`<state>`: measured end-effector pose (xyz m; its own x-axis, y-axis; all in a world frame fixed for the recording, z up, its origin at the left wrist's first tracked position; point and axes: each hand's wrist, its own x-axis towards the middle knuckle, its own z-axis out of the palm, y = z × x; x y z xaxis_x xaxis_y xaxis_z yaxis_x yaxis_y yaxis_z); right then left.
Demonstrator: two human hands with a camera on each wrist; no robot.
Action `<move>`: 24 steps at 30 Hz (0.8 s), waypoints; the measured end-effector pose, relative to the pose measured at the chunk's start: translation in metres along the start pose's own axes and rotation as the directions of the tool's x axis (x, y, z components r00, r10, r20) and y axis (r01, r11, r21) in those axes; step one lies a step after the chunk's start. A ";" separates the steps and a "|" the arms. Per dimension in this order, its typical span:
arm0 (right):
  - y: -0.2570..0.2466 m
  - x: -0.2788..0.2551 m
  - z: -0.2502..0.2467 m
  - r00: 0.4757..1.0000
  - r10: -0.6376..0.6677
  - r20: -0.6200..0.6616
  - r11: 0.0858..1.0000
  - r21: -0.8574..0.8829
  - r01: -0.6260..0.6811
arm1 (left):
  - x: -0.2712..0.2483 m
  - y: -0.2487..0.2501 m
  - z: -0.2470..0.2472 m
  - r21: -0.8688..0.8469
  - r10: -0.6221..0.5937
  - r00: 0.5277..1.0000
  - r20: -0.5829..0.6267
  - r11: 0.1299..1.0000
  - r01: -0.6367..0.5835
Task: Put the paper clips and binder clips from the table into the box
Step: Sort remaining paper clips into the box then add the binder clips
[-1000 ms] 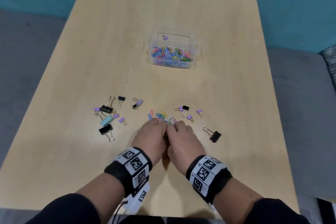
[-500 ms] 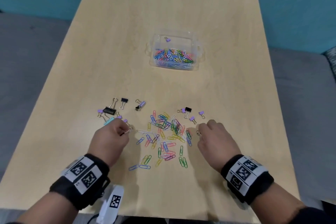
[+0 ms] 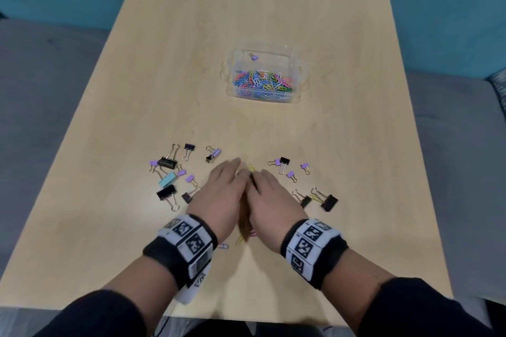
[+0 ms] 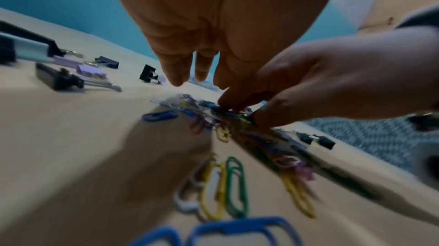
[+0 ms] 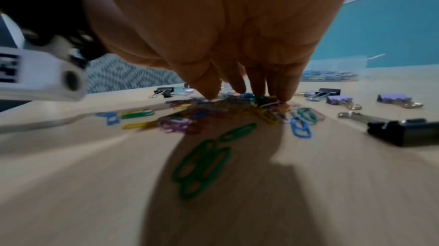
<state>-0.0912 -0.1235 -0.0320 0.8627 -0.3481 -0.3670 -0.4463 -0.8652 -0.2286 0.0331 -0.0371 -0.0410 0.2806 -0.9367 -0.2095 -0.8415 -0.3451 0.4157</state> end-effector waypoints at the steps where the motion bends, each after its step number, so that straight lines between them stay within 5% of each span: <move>1: -0.002 -0.003 0.004 1.000 -0.002 0.018 1.000 -0.021 0.002 | 0.007 -0.003 0.003 0.049 0.026 0.999 0.048 0.998 -0.028; 6: -0.001 -0.037 0.012 0.997 -0.062 -0.052 0.995 0.077 0.066 | -0.002 -0.011 0.008 0.176 0.178 0.975 0.134 0.964 -0.200; 12: 0.040 -0.083 0.008 0.924 0.303 -0.233 0.948 0.172 -0.267 | -0.040 -0.004 0.009 0.082 0.227 0.974 -0.002 0.971 -0.227; 24: 0.051 -0.101 0.016 0.944 0.327 -0.048 0.945 0.008 -0.327 | -0.050 0.007 0.010 0.052 0.146 0.989 -0.030 0.988 -0.144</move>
<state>-0.2053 -0.1261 -0.0212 0.6800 -0.6284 -0.3778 -0.7055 -0.7011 -0.1037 0.0087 0.0077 -0.0369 0.1686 -0.9784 -0.1195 -0.8962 -0.2026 0.3946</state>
